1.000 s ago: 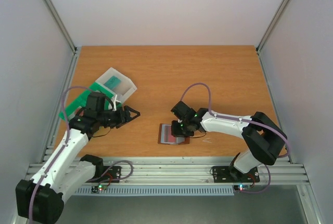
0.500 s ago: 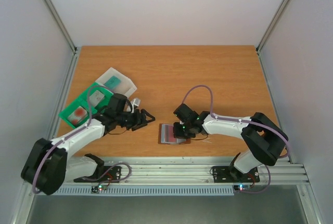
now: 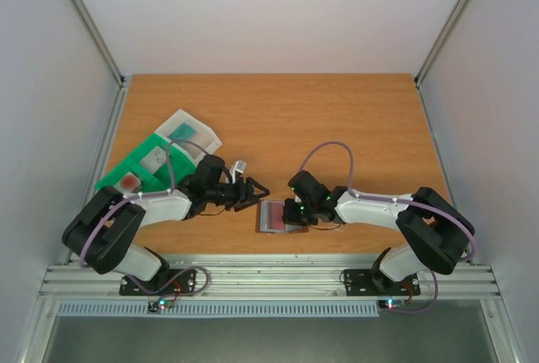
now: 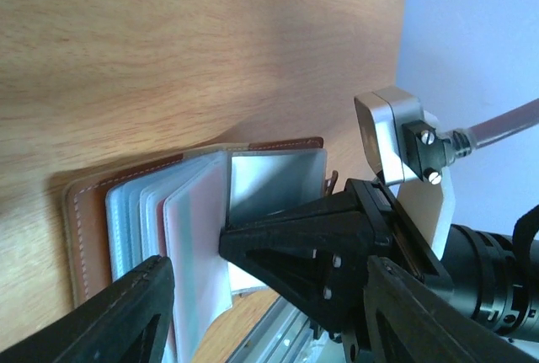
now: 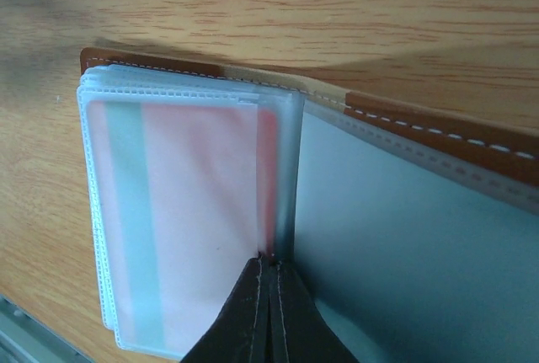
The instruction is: Take the credit cards out of the card holder
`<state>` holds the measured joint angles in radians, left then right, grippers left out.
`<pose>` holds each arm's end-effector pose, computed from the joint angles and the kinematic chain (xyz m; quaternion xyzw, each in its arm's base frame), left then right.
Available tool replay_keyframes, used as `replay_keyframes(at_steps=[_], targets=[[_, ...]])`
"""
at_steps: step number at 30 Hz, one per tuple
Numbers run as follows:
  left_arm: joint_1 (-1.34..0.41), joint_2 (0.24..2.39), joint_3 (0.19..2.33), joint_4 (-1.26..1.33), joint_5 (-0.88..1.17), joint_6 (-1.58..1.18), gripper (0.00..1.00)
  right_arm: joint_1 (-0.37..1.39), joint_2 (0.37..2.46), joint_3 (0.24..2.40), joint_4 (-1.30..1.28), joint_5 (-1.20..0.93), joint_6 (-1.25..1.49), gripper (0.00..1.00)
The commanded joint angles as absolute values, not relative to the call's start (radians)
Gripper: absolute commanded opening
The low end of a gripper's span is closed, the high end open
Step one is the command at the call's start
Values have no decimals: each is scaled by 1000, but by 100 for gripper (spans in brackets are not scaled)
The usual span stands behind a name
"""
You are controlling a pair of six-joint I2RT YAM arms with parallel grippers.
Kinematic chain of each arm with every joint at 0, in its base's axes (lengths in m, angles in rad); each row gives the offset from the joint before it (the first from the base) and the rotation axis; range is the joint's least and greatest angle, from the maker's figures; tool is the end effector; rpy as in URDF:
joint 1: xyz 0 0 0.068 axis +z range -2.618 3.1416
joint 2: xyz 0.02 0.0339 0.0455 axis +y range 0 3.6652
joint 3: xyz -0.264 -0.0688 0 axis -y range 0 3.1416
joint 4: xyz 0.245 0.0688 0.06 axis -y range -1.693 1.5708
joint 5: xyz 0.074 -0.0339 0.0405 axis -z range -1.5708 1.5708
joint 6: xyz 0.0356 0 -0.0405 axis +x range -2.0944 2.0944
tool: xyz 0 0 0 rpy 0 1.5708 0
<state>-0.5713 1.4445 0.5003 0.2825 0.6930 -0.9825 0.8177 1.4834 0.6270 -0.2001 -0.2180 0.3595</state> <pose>0.2056 -0.1592 0.1498 -0.0266 0.8577 -0.5071 0.0806 0.1697 0.1923 0.1360 -0.2453 0.9300 0.2279 0.1519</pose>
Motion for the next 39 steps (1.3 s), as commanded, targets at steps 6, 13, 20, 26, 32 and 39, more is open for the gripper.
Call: replay_keyframes(at_steps=[6,13,20,26,32,39], targets=[[-586,1545,466,593,733,-1067,62,810,1469,598,-190,-213,365,1],[-597,1558,468,588,710,-1074,64,808,1461,595,-188,-209,368,1],[-608,1591,474,592,700,-1074,65,808,1462,591,-180,-213,373,1],[-619,1601,486,576,691,-1070,65,808,1457,589,-181,-213,374,1],[-620,1610,483,569,686,-1063,66,808,1462,592,-179,-216,374,1],[-620,1619,492,548,690,-1050,66,808,1463,592,-179,-215,379,1]])
